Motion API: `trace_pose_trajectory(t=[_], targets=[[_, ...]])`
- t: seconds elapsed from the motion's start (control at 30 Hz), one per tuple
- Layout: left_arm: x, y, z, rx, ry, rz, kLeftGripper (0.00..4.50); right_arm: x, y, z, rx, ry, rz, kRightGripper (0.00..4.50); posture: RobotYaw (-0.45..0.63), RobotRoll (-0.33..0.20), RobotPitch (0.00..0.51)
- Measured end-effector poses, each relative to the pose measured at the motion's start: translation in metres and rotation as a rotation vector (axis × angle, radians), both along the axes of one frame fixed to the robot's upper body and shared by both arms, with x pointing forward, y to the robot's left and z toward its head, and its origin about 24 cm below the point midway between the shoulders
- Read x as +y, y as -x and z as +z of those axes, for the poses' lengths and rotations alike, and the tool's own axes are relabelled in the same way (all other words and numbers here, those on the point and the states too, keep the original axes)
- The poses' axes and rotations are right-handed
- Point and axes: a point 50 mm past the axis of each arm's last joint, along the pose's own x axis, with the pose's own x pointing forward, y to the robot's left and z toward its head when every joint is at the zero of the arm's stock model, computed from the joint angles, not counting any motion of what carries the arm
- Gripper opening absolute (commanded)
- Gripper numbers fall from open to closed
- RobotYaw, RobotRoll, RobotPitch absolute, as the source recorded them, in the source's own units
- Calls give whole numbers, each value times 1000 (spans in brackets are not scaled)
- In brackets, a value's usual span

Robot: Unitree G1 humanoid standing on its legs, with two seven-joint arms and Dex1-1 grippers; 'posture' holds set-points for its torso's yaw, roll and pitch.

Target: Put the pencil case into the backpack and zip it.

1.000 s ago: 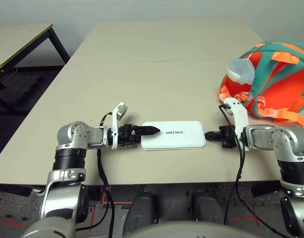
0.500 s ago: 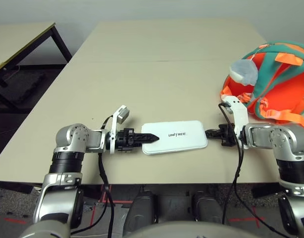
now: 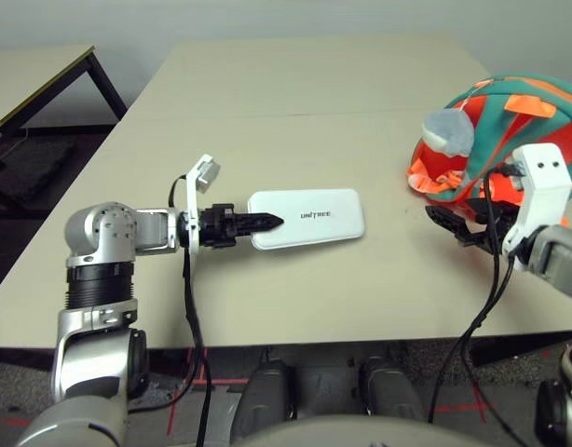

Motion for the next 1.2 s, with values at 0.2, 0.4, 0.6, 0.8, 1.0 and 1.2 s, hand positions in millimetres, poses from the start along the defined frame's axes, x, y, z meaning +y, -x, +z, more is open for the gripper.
trace_pose_trajectory(t=[0.2,0.4,0.6,0.8,1.0,1.2], targets=[[-3,-14,15,-15,-23,-1,1362,2,1,0,-86,-27,-169,4500,-190,0,48],[1,-21,19,-10,-56,14,1362,-10,-8,-15,-128,-5,-270,4500,-189,0,41],[4,-24,20,-13,-78,17,1362,-13,-28,-17,-185,-12,-292,4500,-173,0,30],[10,-24,21,-19,-80,30,1362,-8,-48,-13,-239,-30,-285,4500,-148,0,17],[13,-23,19,-13,-82,36,1362,-6,-70,-13,-272,-33,-283,4500,-116,0,2],[17,-21,21,-20,-86,47,1362,-11,-81,-27,-250,-21,-306,4500,-98,0,0]])
